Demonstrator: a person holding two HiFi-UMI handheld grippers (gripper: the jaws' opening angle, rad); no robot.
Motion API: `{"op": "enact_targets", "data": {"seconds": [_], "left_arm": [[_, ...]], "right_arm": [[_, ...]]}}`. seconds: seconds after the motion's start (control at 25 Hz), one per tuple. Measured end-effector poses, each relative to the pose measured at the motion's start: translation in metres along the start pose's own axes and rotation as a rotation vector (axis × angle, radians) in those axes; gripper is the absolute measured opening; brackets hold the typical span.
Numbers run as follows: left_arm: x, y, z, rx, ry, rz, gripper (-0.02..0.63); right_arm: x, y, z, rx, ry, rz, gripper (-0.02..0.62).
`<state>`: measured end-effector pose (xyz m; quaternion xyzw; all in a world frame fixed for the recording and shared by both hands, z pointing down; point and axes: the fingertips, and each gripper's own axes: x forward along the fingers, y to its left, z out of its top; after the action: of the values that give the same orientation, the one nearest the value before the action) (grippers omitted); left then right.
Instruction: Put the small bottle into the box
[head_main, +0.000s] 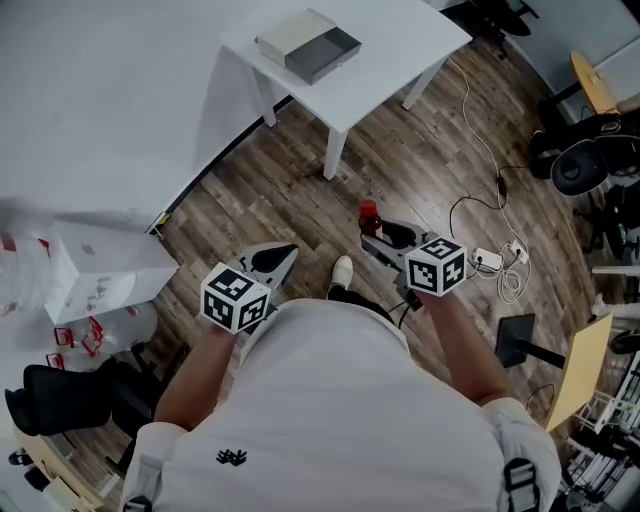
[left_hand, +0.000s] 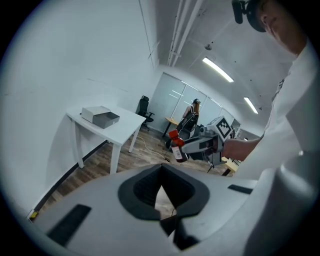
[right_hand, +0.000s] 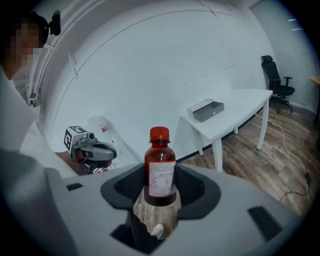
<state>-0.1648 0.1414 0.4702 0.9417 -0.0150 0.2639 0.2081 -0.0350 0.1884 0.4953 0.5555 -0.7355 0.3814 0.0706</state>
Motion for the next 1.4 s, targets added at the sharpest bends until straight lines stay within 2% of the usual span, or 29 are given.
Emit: {"op": "enact_targets", "data": {"seconds": [0.28, 0.48, 0.84, 1.12, 1.24, 1.4], "left_arm": [[0.094, -0.009, 0.06, 0.03, 0.006, -0.023, 0.005], [0.126, -0.011, 0.086, 0.032, 0.014, -0.044, 0.005], [0.157, 0.043, 0.124, -0.015, -0.025, -0.024, 0.005], [0.176, 0.085, 0.173, 0.001, -0.088, -0.045, 0.005], [0.182, 0.103, 0.186, -0.033, -0.11, -0.059, 0.005], [0.181, 0.136, 0.199, -0.066, -0.119, -0.011, 0.005]], "right_arm": [[-0.008, -0.074, 0.029, -0.017, 0.029, 0.015, 0.193], [-0.004, -0.107, 0.043, 0.01, 0.038, 0.009, 0.193], [0.028, -0.154, 0.101, -0.023, 0.06, -0.005, 0.193], [0.067, -0.188, 0.159, -0.057, 0.101, -0.022, 0.193], [0.091, -0.203, 0.187, -0.074, 0.103, -0.009, 0.193], [0.134, -0.221, 0.224, -0.093, 0.127, 0.005, 0.193]]}}
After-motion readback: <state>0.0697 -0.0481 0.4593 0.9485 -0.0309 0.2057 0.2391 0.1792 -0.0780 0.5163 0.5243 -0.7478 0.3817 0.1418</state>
